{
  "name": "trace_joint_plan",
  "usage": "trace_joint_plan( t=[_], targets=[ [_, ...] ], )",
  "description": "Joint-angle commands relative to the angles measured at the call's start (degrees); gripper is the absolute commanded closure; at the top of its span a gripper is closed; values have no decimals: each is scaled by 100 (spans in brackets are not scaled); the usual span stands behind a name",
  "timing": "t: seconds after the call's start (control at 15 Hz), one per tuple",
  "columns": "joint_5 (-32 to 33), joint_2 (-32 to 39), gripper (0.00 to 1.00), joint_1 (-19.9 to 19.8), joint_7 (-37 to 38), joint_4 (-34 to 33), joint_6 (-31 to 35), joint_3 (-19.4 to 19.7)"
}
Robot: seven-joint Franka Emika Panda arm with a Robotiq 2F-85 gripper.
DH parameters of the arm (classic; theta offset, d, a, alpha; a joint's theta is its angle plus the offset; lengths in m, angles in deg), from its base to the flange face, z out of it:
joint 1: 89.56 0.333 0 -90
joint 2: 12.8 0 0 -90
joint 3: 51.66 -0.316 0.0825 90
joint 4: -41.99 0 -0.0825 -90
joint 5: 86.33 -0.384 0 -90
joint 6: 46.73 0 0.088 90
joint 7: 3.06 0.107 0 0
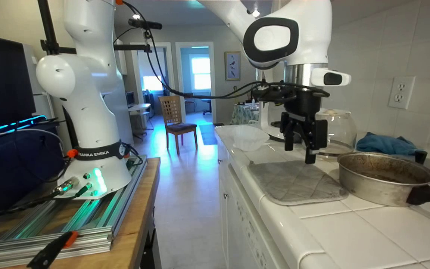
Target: Pick up the cloth and use it to pick up the pot on the counter
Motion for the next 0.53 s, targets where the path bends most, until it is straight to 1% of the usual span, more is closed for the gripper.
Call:
trace_joint_plan(
  t=[0.0, 0.13, 0.33, 0.47],
  targets=[
    [-399, -100, 0, -261, -261, 429, 532, -209],
    [-505, -146, 0, -331, -261, 651, 848, -232],
    [-704, -38, 0, -508, -503, 795, 1299, -321],
    [-807, -2, 0, -616, -679, 815, 1379, -400]
  ],
)
